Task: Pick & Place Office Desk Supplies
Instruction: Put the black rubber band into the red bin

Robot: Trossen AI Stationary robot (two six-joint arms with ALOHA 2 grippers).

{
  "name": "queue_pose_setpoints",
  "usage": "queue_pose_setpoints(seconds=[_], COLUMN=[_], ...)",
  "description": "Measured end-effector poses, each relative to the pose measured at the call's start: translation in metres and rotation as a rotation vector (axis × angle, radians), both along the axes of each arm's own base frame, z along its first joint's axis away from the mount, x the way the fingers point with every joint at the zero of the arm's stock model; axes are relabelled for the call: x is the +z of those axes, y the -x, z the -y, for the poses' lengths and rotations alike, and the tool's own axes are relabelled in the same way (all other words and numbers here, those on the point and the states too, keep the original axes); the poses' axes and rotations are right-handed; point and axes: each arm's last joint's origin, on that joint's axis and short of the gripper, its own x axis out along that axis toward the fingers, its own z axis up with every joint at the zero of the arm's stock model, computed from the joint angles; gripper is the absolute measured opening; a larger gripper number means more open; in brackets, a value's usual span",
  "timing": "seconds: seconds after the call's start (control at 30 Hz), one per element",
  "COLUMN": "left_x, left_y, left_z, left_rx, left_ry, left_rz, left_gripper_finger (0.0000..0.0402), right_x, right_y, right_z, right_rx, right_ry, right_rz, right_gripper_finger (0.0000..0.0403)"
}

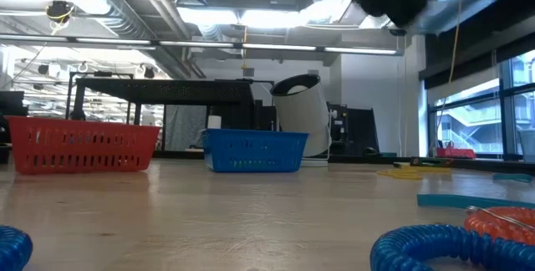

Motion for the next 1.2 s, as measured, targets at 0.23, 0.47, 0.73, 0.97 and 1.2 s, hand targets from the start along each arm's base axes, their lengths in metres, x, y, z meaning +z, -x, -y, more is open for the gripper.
queue_pose_setpoints(seconds=[0.23, 0.47, 0.73, 0.97, 1.2], left_x=[-0.016, -0.011, -0.010, -0.009, -0.003], left_y=[-0.025, -0.040, -0.059, -0.064, -0.070], left_z=[0.013, 0.019, 0.018, 0.015, 0.011], left_rx=[-0.200, -0.284, -0.365, -0.352, -0.368], left_ry=[-0.014, -0.098, -0.093, -0.069, -0.024], left_rz=[-0.048, 0.036, 0.125, 0.164, 0.235], left_gripper_finger=[0.0126, 0.0126, 0.0174, 0.0231, 0.0246], right_x=[0.023, 0.026, 0.028, 0.028, 0.019], right_y=[-0.015, -0.016, -0.016, -0.016, -0.023], right_z=[-0.001, -0.001, -0.003, -0.004, -0.008], right_rx=[0.203, 0.239, 0.328, 0.347, 0.375], right_ry=[0.126, 0.132, 0.158, 0.195, 0.262], right_rz=[0.253, 0.285, 0.321, 0.326, 0.335], right_gripper_finger=[0.0013, 0.0024, 0.0017, 0.0023, 0.0017])
